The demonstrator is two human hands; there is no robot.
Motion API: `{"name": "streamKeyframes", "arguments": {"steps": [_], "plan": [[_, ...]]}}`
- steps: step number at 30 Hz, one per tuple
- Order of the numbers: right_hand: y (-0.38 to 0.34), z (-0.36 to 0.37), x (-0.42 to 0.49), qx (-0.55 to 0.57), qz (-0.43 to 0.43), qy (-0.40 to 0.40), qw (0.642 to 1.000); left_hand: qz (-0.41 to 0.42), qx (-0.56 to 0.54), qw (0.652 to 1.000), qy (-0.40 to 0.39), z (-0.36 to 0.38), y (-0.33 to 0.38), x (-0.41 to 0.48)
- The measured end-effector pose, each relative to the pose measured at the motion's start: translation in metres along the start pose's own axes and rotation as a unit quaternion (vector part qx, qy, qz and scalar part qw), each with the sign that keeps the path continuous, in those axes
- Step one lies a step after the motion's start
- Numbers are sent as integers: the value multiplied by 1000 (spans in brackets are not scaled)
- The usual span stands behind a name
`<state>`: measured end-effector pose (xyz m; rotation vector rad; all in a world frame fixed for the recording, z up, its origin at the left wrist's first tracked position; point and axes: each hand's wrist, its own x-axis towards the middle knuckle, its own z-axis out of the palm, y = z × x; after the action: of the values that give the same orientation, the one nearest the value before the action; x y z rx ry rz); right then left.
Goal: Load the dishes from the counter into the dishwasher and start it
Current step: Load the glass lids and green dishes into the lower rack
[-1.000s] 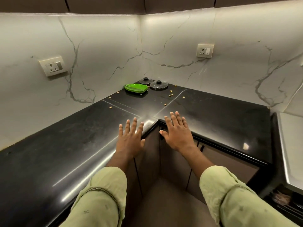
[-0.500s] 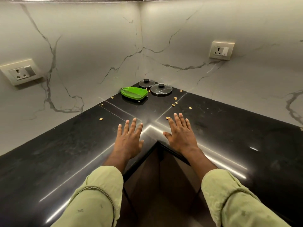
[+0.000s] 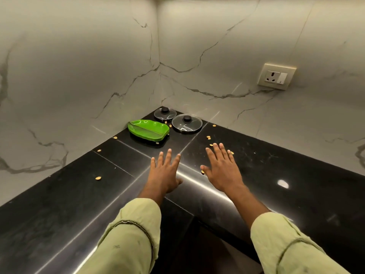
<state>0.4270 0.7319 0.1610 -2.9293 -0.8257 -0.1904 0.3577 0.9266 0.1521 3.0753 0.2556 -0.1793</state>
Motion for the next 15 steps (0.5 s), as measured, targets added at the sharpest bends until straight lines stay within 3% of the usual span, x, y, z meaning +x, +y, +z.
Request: {"name": "streamKeyframes", "arguments": {"steps": [15], "plan": [[6,50,143,-25,-27,-78,996,-5,-48,995,-87,34,-27,151]]}}
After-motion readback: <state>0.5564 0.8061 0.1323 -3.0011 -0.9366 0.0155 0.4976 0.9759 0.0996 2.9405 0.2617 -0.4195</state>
